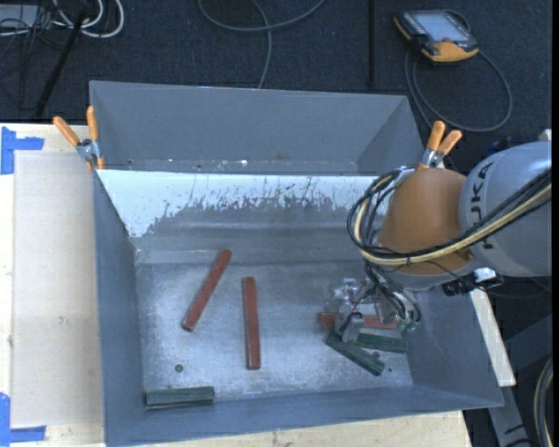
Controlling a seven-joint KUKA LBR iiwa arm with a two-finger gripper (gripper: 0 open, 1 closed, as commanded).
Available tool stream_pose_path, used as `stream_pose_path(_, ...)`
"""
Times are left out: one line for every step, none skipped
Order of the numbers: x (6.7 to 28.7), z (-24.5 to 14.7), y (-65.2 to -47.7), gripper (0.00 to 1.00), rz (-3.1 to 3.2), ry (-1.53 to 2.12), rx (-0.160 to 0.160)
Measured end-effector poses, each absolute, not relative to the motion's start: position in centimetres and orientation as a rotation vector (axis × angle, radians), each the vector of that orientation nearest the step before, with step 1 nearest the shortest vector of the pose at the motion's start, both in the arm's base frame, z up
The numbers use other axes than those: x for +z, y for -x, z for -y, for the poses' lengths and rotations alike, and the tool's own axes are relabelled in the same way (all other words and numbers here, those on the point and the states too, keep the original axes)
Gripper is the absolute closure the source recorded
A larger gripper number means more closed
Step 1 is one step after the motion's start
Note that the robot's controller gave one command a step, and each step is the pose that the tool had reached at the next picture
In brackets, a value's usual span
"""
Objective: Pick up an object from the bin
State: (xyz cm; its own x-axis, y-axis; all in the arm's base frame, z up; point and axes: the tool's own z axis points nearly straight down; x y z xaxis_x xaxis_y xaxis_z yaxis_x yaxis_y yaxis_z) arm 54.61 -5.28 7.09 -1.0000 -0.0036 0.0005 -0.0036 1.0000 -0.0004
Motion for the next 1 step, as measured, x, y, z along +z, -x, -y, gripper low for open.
stream_pose_path(24.69,4.09,-56.68,1.00,3.149,-0.070,0.001)
